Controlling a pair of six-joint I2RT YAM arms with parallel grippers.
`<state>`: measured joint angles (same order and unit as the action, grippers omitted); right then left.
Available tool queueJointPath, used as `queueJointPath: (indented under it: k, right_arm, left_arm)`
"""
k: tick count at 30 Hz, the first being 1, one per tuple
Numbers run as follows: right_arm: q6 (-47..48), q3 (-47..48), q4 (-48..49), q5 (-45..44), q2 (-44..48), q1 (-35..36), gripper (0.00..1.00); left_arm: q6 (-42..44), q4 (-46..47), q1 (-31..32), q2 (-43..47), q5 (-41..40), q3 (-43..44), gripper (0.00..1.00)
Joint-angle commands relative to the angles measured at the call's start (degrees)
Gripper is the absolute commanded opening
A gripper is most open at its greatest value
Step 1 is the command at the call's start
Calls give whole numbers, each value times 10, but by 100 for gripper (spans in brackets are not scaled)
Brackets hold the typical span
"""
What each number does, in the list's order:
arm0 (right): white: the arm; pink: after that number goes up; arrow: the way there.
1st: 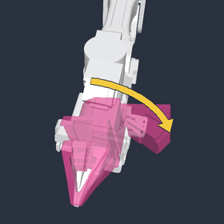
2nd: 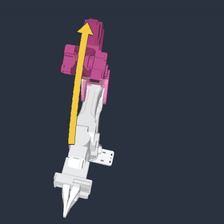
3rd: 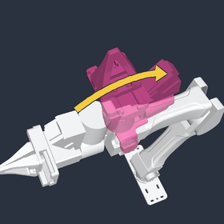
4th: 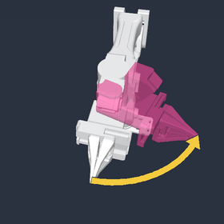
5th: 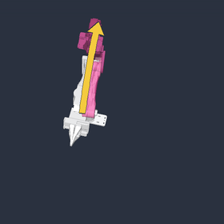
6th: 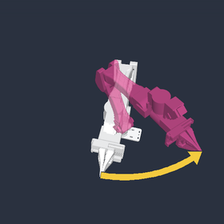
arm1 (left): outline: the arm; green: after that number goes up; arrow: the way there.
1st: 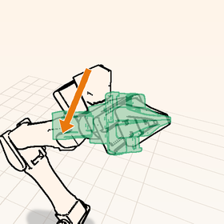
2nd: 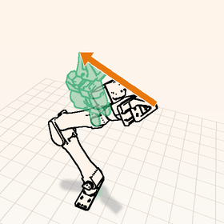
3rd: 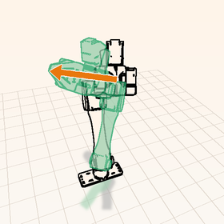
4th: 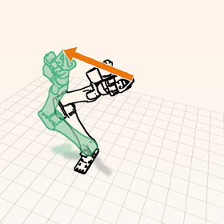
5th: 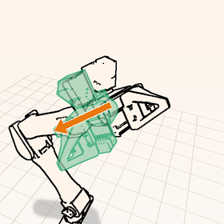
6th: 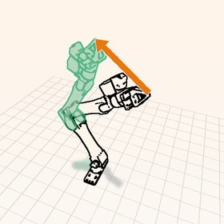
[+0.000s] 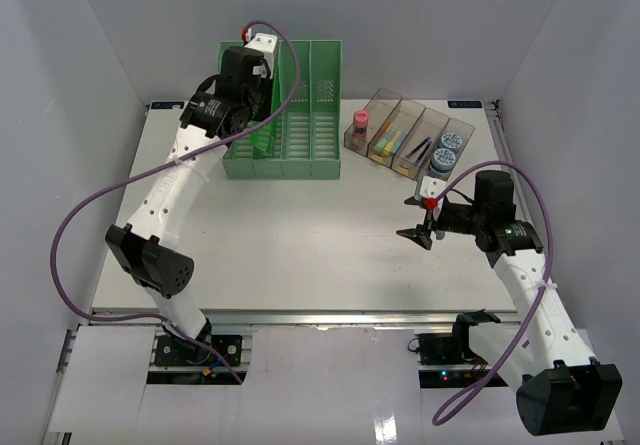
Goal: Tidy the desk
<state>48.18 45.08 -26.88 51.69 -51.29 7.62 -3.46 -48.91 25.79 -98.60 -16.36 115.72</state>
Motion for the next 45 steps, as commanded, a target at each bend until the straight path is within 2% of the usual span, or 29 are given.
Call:
queueJointPath:
  k: [1,5,8,10,16,19,23,26,28,31,34,45]
  right_arm:
    - [2,-8,9,22,10,-2,76]
    - [2,-9,8,25,12,-6,77]
    - [2,-10,8,26,13,-8,77]
    - [2,-10,8,26,12,-8,77]
    - [2,-10,8,27,13,-11,77]
    - [2,-10,8,27,11,-13,77]
    - [2,-10,8,29,10,-15,77]
    - [2,-10,7,30,10,-18,77]
    - [2,-10,7,31,10,-20,77]
    - [1,-11,7,33,11,-23,77]
    - [0,-11,7,34,12,-25,77]
    - [-2,-11,7,38,9,-32,77]
  left_arm:
    - [-3,9,-23,-34,43,66,0]
    - [-13,12,-41,-68,60,93,1]
    - [-19,14,-48,-89,64,109,9]
    - [-24,18,-51,-99,63,117,18]
    - [-35,31,-55,-115,61,137,55]
    - [-42,39,-56,-122,58,146,63]
    - [-49,54,-57,-129,61,156,65]
    - [-57,66,-60,-136,65,163,60]
    - [-63,71,-63,-143,70,169,46]
    - [-66,73,-67,-149,74,174,18]
    - [-67,77,-70,-153,66,177,5]
    - [-60,126,-74,-190,56,189,6]
